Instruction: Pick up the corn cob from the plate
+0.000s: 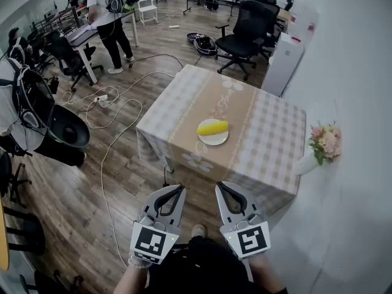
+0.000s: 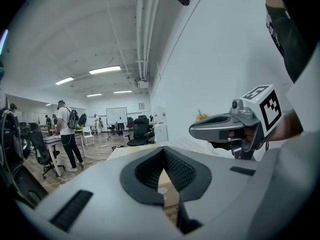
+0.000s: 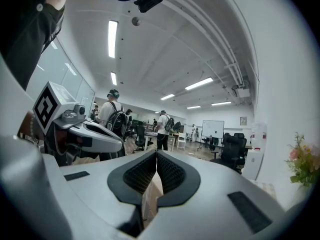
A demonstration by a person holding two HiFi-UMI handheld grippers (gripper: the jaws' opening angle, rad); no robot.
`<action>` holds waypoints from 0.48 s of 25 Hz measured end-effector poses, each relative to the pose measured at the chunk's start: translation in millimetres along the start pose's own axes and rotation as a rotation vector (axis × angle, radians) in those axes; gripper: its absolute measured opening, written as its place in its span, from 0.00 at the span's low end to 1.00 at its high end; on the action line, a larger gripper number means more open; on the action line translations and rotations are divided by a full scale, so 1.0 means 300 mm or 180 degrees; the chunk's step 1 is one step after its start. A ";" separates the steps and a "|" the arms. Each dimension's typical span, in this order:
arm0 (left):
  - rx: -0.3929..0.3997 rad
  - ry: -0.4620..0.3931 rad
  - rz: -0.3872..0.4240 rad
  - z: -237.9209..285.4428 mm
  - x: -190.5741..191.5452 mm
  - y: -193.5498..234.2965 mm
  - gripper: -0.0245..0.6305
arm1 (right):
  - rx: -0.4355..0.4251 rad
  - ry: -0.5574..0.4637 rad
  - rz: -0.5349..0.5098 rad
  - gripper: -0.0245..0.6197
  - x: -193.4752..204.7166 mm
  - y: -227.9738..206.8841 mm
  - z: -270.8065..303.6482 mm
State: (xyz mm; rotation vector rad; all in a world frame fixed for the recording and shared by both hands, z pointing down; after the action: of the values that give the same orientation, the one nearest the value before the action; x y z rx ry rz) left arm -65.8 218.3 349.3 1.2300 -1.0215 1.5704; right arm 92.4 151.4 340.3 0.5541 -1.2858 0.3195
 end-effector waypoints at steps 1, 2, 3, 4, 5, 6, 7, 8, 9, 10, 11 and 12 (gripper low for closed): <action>0.0007 -0.0033 0.0060 0.022 0.003 0.012 0.06 | -0.0007 0.0010 0.0003 0.10 0.004 -0.018 0.014; 0.0006 -0.0055 0.0096 0.042 0.004 0.024 0.06 | -0.0010 0.0015 0.0005 0.10 0.007 -0.037 0.027; -0.0004 -0.0068 0.0112 0.062 0.002 0.034 0.06 | -0.0011 0.0014 0.0004 0.10 0.009 -0.055 0.041; -0.0022 -0.0074 0.0108 0.080 -0.002 0.043 0.06 | -0.0011 0.0008 -0.0004 0.10 0.010 -0.074 0.054; -0.0048 -0.0069 0.0073 0.095 -0.007 0.049 0.06 | -0.0013 0.0001 -0.0017 0.10 0.011 -0.093 0.066; -0.0087 -0.0046 -0.0010 0.109 -0.014 0.052 0.06 | -0.0016 -0.0003 -0.0029 0.10 0.012 -0.110 0.076; -0.0133 -0.0011 -0.0117 0.120 -0.023 0.054 0.06 | -0.0022 -0.0005 -0.0038 0.10 0.013 -0.126 0.084; -0.0173 0.0020 -0.0196 0.131 -0.028 0.055 0.06 | -0.0028 -0.0008 -0.0046 0.10 0.016 -0.140 0.092; -0.0198 0.0039 -0.0228 0.142 -0.030 0.056 0.06 | -0.0035 -0.0013 -0.0054 0.10 0.019 -0.152 0.098; -0.0211 0.0047 -0.0231 0.152 -0.028 0.057 0.06 | -0.0042 -0.0020 -0.0060 0.10 0.023 -0.161 0.103; -0.0218 0.0049 -0.0223 0.161 -0.025 0.057 0.06 | -0.0051 -0.0028 -0.0061 0.10 0.028 -0.169 0.107; -0.0224 0.0048 -0.0216 0.168 -0.023 0.056 0.06 | -0.0060 -0.0032 -0.0057 0.10 0.033 -0.176 0.109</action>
State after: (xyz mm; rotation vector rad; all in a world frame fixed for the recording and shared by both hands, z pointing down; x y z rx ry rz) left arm -67.4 164.6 349.8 1.1908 -1.0068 1.4773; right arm 95.8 88.9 344.6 0.5514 -1.2917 0.2898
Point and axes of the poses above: the fingertips, and each gripper's own axes: z forward along the fingers, y to its left, x out of its underside, the point moved 8 cm from there along -z, backward along the fingers, and after that the axes turned 2 degrees about -z, right-handed, at the moved point
